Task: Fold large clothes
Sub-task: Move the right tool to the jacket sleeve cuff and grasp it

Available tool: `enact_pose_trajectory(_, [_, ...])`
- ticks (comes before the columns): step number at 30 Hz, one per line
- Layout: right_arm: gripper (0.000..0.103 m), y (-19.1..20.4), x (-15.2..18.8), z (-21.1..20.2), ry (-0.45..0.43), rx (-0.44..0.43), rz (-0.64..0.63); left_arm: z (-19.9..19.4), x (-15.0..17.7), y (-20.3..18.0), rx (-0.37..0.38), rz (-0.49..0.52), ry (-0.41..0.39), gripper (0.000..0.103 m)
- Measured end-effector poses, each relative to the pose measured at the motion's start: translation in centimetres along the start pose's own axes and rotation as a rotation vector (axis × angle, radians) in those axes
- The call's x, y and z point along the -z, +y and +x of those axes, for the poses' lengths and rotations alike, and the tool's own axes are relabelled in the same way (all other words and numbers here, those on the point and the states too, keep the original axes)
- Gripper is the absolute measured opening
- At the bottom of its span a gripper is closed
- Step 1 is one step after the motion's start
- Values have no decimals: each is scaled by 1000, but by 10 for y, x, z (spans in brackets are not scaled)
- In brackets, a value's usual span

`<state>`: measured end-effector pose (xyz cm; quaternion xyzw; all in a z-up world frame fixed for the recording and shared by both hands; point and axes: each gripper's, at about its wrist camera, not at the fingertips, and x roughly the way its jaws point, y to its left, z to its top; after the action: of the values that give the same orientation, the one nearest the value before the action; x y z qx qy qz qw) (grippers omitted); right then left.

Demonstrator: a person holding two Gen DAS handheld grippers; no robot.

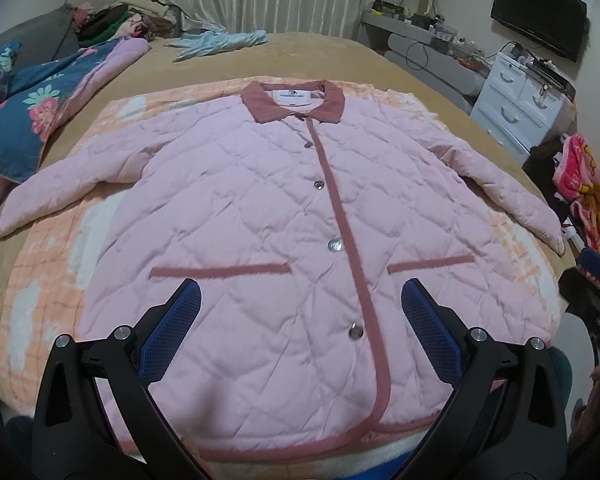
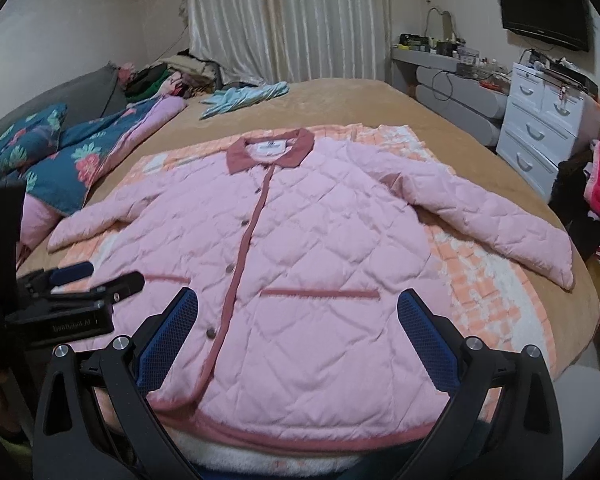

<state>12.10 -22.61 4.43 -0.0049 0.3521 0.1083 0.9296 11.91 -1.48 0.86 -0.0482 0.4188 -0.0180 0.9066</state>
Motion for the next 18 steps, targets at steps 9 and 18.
enact_pose_trajectory(9, [99, -16, -46, 7, -49, 32, 46, 16, -40, -5, 9, 0, -5, 94])
enact_pose_trajectory(18, [99, -38, -85, 20, -72, 59, 98, 40, -82, -21, 42, 23, 18, 94])
